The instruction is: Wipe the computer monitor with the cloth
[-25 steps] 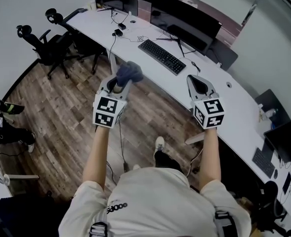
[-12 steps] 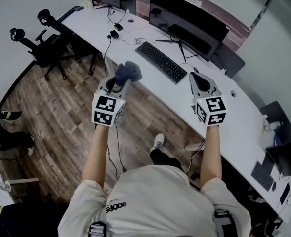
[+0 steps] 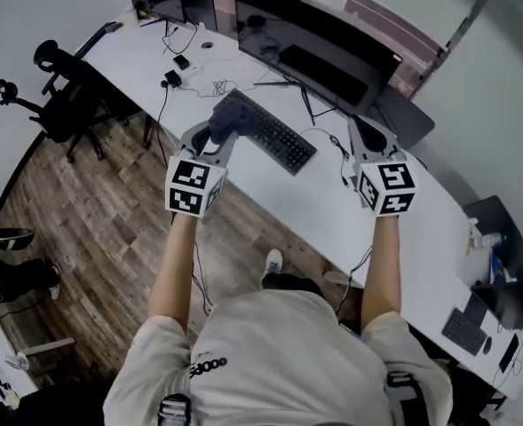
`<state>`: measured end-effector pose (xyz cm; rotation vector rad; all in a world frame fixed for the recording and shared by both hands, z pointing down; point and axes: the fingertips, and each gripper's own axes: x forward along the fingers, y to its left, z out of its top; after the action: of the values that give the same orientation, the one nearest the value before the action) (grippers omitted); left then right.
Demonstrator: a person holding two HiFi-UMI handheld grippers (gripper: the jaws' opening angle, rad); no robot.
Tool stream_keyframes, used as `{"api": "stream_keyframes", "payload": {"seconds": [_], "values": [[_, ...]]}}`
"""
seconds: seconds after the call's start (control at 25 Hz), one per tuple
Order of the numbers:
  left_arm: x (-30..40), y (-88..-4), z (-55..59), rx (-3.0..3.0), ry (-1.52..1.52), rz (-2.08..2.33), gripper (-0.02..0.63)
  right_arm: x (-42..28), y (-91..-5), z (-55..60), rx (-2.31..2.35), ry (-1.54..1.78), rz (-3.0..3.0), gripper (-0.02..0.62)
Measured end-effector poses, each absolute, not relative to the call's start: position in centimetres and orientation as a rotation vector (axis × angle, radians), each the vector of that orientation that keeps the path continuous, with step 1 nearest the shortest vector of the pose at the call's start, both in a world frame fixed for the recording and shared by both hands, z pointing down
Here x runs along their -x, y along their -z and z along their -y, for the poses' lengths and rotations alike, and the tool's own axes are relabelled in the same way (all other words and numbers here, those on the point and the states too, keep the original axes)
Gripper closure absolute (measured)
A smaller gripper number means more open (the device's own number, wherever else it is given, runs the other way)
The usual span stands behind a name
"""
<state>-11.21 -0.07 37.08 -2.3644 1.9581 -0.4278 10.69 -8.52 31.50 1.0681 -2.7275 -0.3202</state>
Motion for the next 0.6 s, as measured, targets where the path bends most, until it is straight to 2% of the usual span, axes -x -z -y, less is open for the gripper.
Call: {"api": "stream_keyframes", "payload": {"seconds": [0.28,0.6], "values": [[6.4,-36.1,11.9,2.452,0.39,-1.843,0.476,-15.9,-31.8,18.0,-1.209,0.249,2.675,0.598],[-1.4,-32.6,22.4,2.568,0.327,-1.546,0.476,-21.3,-30.9,23.0,-1.373,0.246,2.576,0.598]]}}
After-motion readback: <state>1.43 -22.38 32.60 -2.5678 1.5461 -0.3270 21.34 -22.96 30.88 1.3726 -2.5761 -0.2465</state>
